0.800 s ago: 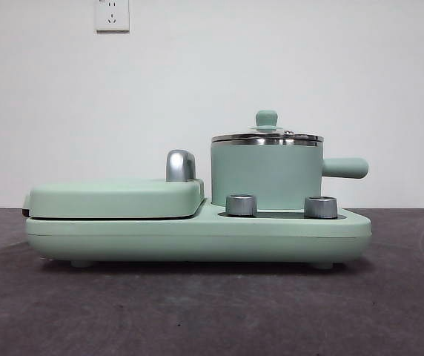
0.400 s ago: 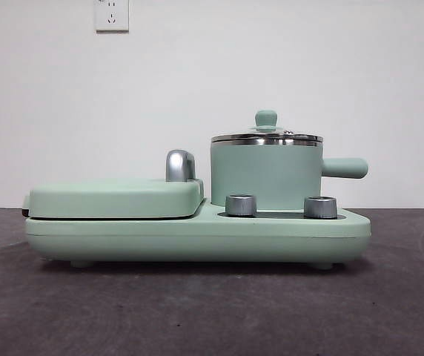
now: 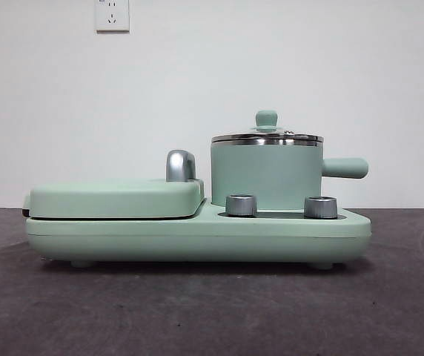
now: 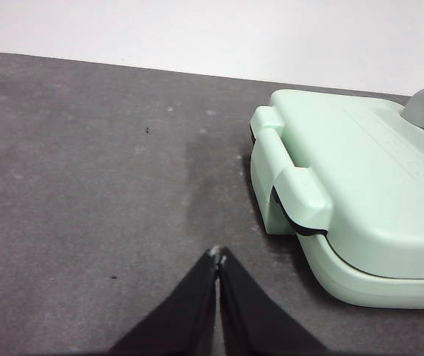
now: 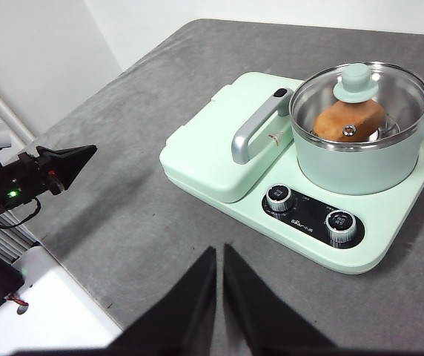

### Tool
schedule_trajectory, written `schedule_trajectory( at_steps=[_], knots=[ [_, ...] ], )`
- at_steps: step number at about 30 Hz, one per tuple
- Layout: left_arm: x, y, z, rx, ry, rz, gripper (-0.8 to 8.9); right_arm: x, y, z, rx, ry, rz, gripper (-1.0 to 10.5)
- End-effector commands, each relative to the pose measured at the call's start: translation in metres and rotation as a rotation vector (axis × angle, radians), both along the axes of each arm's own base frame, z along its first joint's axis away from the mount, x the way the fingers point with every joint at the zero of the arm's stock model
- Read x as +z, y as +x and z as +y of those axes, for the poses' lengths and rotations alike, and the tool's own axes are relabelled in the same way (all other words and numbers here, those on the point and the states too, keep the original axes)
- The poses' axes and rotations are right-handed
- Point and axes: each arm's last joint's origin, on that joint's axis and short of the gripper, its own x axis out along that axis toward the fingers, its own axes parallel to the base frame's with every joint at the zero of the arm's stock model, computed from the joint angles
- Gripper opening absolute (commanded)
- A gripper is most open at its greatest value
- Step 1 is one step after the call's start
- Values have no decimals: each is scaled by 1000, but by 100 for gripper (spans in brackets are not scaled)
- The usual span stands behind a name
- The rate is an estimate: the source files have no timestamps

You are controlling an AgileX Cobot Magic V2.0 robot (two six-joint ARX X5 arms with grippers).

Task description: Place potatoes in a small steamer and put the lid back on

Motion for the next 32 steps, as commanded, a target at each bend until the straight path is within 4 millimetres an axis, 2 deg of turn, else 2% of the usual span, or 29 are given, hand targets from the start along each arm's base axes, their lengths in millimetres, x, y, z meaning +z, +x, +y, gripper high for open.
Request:
schedule_trajectory(
  at_steps=[1, 14, 19, 24, 32],
  knots=[
    [-7, 1, 0, 3, 8, 24, 6, 3, 0, 0, 10, -1, -22, 11],
    [-7, 1, 0, 3, 8, 24, 6, 3, 0, 0, 8, 0, -26, 11],
    [-7, 1, 0, 3, 8, 24, 6, -4, -3, -8, -107, -19, -59, 11],
    [-7, 1, 0, 2, 8, 24, 6, -34, 4, -17, -313, -28, -66, 11],
    [-7, 1, 0, 2, 8, 24, 6, -99, 29, -29, -469, -12, -302, 11]
  ],
)
